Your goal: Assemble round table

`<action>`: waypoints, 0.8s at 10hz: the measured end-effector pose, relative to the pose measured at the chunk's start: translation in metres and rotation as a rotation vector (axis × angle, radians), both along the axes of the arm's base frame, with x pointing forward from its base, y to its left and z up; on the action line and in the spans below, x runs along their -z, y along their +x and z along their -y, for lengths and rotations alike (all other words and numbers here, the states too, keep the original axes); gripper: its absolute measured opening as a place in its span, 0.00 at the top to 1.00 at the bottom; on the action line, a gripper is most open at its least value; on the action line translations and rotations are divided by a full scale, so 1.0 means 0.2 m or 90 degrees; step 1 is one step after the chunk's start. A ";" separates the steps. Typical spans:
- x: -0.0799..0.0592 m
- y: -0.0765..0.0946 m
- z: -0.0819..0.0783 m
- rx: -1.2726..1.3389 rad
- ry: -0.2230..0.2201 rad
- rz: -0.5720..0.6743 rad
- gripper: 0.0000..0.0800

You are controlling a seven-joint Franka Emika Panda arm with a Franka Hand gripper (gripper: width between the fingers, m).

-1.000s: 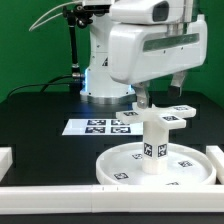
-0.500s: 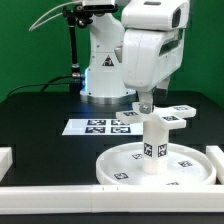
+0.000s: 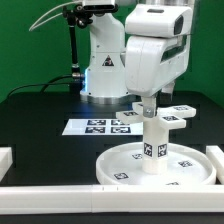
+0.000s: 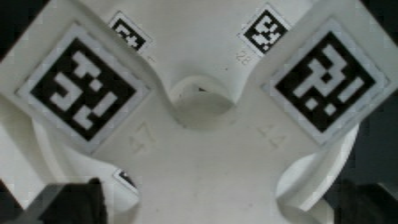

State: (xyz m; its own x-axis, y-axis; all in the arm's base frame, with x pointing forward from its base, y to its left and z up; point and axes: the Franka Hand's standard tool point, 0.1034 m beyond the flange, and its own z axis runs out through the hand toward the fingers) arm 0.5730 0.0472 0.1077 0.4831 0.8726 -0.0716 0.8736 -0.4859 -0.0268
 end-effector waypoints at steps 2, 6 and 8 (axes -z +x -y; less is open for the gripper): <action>0.02 -0.01 0.02 0.005 -0.002 -0.004 0.19; 0.03 -0.01 0.05 0.017 -0.003 -0.007 0.19; 0.03 -0.01 0.06 0.021 -0.004 -0.005 0.19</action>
Offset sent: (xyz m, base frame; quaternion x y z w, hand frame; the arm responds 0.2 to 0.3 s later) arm 0.0032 -0.0026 -0.0045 0.0028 0.0036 -0.0075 1.0000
